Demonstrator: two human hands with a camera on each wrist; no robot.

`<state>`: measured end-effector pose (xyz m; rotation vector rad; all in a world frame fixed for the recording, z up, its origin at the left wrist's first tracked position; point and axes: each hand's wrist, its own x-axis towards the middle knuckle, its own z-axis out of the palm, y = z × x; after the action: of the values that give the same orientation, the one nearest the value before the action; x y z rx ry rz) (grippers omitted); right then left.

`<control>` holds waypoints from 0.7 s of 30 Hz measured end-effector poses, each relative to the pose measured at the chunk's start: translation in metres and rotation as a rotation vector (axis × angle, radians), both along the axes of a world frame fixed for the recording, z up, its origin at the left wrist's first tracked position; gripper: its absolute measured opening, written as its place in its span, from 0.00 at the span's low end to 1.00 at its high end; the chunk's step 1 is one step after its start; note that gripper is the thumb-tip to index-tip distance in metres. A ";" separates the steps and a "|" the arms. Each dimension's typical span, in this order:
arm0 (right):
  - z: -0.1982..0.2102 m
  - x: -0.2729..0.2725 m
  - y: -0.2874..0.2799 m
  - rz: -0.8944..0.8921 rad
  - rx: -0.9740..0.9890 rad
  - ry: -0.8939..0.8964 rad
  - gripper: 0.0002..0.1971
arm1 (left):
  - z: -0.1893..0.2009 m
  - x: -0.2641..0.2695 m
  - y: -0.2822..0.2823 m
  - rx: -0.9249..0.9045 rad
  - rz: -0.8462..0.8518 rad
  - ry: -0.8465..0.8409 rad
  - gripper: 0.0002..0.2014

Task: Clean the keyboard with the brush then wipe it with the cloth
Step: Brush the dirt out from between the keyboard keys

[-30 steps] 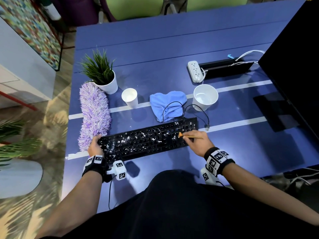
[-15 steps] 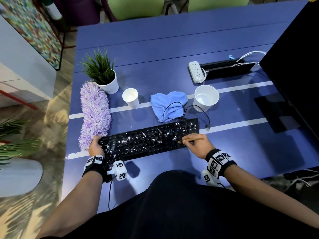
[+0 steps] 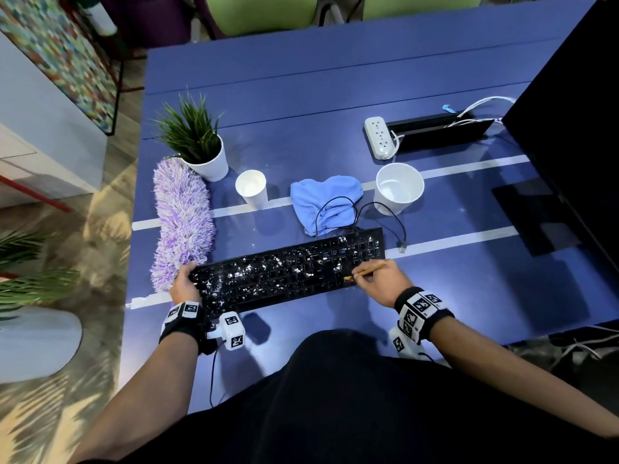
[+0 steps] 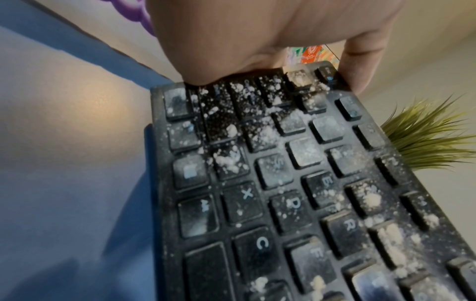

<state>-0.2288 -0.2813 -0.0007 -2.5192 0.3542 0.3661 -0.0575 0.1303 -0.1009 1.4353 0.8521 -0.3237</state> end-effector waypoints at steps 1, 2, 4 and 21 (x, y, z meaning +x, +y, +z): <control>0.000 0.001 -0.002 0.010 -0.065 0.041 0.09 | -0.008 0.002 0.004 -0.002 0.010 -0.001 0.25; 0.001 0.001 -0.004 -0.004 -0.099 0.052 0.09 | -0.021 0.006 0.011 -0.022 0.011 -0.029 0.23; -0.001 0.000 -0.009 -0.072 -0.053 -0.014 0.08 | -0.019 0.006 0.008 -0.009 0.027 -0.051 0.18; 0.005 0.005 -0.015 -0.155 0.072 -0.368 0.08 | -0.024 0.008 0.012 -0.019 0.021 -0.022 0.32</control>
<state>-0.2241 -0.2964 0.0044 -2.4046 0.3775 -0.1433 -0.0497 0.1424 -0.1252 1.4094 0.8440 -0.2987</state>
